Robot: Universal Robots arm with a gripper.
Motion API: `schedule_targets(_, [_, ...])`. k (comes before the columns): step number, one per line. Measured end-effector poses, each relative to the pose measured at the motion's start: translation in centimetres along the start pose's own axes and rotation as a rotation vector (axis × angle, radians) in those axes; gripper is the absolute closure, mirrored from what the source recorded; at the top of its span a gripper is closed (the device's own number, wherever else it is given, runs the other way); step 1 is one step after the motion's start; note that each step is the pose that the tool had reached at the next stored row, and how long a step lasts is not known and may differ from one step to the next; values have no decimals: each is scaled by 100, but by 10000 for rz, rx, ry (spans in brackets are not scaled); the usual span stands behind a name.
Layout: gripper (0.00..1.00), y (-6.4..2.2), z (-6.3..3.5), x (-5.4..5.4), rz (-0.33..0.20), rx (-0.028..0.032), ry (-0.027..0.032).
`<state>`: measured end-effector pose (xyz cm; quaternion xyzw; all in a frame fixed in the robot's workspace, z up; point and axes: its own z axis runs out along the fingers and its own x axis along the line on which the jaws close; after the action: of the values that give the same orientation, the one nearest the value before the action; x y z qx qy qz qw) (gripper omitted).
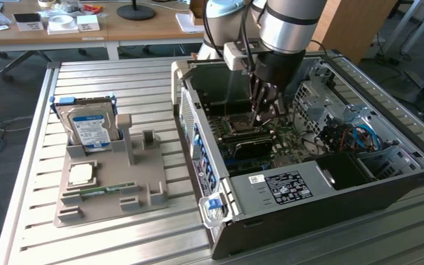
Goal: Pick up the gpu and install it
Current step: 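Press down on the gpu until it lock into place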
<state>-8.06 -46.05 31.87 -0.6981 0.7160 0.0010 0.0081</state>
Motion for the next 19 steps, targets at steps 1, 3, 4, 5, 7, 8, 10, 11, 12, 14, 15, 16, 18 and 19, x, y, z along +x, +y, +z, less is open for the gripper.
schedule_targets(1, [89, 0, 20, 0, 0, 0, 0])
schedule_targets(3, [89, 1, 56, 1, 0, 0, 0])
schedule_targets(4, [89, 1, 74, 1, 1, 1, -1])
schedule_targets(5, [89, 1, 92, 1, 1, 0, 0])
schedule_targets(7, [89, 1, 128, 2, 1, 0, 1])
schedule_targets(8, [89, 1, 146, 2, 0, 0, 1])
schedule_targets(10, [89, 2, 182, 2, 0, 0, 1])
schedule_targets(11, [89, 2, 202, 2, 0, 1, 0])
schedule_targets(12, [89, 2, 220, 3, 0, 0, 0])
schedule_targets(14, [89, 2, 223, 3, 1, -2, 1])
schedule_targets(15, [89, 2, 223, 3, 1, -2, 2])
schedule_targets(16, [89, 2, 223, 3, 1, -2, 1])
schedule_targets(18, [89, 3, 226, -4, 2, -2, 1])
schedule_targets(19, [89, 4, 230, -12, 2, -2, -4])
